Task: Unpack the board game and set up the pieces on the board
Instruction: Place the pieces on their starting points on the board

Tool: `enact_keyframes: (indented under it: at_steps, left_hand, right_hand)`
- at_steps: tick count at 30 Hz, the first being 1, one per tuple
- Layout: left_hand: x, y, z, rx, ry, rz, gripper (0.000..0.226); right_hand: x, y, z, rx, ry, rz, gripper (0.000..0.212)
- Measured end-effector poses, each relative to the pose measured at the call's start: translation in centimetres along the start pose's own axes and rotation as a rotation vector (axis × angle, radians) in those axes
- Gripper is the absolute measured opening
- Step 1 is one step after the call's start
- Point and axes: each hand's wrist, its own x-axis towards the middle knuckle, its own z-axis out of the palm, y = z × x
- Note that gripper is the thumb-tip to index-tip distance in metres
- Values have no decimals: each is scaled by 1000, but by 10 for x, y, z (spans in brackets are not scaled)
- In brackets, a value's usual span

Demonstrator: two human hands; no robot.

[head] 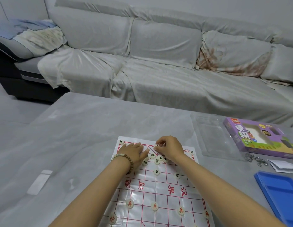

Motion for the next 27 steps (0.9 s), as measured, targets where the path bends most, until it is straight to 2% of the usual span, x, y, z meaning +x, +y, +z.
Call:
enact_keyframes:
  at_steps: [6, 10, 13, 16, 19, 23, 27]
  left_hand:
    - [-1, 0, 1, -10, 11, 8, 54]
    - [-4, -3, 4, -16, 32, 18, 55]
    - [-7, -1, 2, -2, 41, 27, 53]
    - [-12, 5, -3, -1, 50, 37, 49]
    - [-14, 17, -3, -12, 95, 76, 49]
    - [-10, 28, 0, -30, 163, 127, 49]
    - [-8, 34, 1, -103, 216, 132, 44]
  right_hand:
    - [-4, -2, 1, 8, 17, 9, 20]
    - [-10, 1, -16, 152, -5, 6, 24]
    - [-21, 12, -32, 106, -140, -34, 16]
    - [-33, 21, -40, -31, -237, -51, 22]
    - [-40, 25, -38, -94, -214, -77, 27]
    - [-39, 26, -34, -143, -183, -123, 21]
    - [-27, 31, -35, -105, -117, -72, 16]
